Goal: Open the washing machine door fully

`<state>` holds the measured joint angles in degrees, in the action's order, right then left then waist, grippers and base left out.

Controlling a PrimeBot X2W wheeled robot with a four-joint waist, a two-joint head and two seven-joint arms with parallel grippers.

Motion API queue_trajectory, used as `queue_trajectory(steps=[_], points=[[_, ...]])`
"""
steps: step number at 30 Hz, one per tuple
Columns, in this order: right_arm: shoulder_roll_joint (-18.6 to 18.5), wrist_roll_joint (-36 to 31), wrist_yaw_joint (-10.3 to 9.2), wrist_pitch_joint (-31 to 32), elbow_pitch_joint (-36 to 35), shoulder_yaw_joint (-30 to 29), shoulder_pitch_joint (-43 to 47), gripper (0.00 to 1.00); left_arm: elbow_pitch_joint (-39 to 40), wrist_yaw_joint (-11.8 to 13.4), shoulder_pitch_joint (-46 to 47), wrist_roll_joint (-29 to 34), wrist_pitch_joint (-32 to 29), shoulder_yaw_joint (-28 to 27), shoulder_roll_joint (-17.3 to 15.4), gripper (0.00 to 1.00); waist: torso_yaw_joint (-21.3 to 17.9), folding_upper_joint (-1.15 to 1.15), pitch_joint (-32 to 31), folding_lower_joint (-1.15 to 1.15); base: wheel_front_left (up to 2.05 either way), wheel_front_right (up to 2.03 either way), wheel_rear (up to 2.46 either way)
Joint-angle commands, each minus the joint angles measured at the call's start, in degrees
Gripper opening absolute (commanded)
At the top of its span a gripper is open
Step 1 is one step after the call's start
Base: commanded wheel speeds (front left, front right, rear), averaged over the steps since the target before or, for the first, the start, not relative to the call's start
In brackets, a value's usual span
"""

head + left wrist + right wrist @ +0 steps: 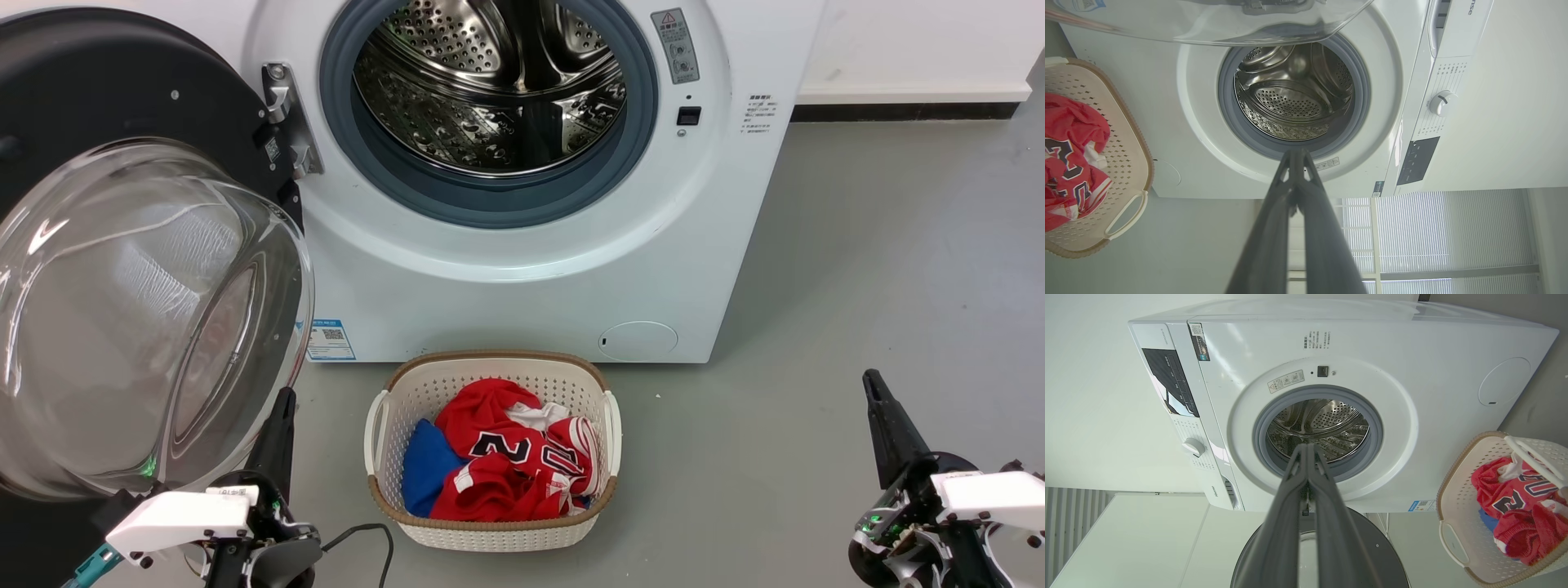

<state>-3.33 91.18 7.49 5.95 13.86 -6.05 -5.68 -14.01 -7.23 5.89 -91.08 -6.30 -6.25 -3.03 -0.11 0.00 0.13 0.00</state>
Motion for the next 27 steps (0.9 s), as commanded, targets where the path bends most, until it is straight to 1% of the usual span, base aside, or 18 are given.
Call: queue_trajectory(steps=[1, 27], points=[[0.3, 1.2, 0.00, 0.3, 0.2, -0.2, -0.8, 0.00, -0.1, -0.4, 0.6, -1.0, -0.3, -0.5, 0.2, 0.00, 0.1, 0.00, 0.0, 0.00, 0.00, 0.00, 0.00], [0.4, 1.4, 0.00, 0.5, 0.2, -0.4, -0.8, 0.00, -0.1, -0.4, 0.6, -1.3, -0.5, -0.5, 0.3, 0.00, 0.1, 0.00, 0.0, 0.00, 0.00, 0.00, 0.00]])
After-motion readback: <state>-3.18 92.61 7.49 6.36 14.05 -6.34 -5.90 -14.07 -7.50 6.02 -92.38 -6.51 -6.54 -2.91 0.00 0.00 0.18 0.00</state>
